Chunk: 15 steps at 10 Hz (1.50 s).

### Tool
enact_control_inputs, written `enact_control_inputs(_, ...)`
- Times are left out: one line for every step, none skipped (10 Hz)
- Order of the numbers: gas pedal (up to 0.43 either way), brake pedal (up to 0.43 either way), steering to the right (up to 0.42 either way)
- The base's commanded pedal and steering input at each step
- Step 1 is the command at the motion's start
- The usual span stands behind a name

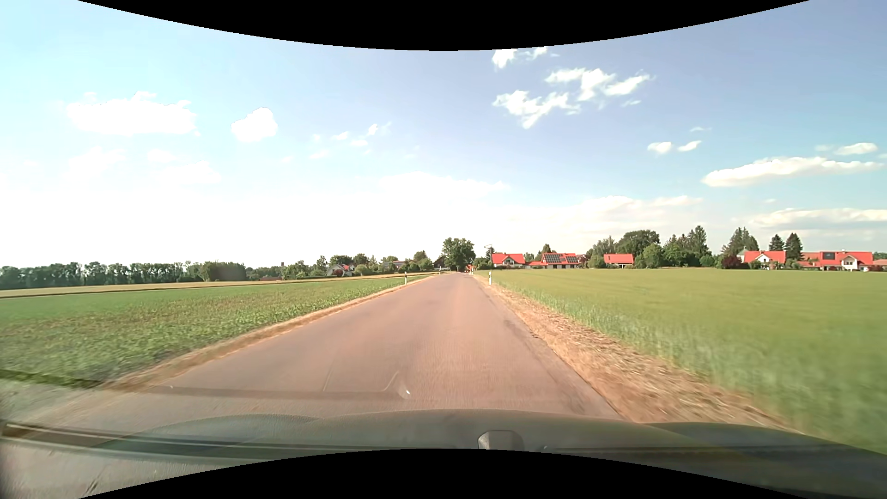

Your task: Follow the waypoints while adhering to traffic rules and regulations

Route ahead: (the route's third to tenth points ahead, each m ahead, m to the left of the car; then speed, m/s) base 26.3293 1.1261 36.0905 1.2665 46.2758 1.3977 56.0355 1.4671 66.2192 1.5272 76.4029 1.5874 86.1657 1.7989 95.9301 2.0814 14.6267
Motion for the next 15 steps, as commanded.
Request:
enact_control_inputs(0.047, 0.006, -0.003)
enact_control_inputs(0.047, 0.006, -0.005)
enact_control_inputs(0.047, 0.006, -0.006)
enact_control_inputs(0.047, 0.006, -0.005)
enact_control_inputs(0.047, 0.006, -0.005)
enact_control_inputs(0.047, 0.006, -0.005)
enact_control_inputs(0.047, 0.006, -0.003)
enact_control_inputs(0.047, 0.006, -0.003)
enact_control_inputs(0.047, 0.006, -0.003)
enact_control_inputs(0.047, 0.006, -0.003)
enact_control_inputs(0.047, 0.006, -0.004)
enact_control_inputs(0.047, 0.006, -0.004)
enact_control_inputs(0.047, 0.006, -0.004)
enact_control_inputs(0.047, 0.006, -0.003)
enact_control_inputs(0.047, 0.006, 0.001)
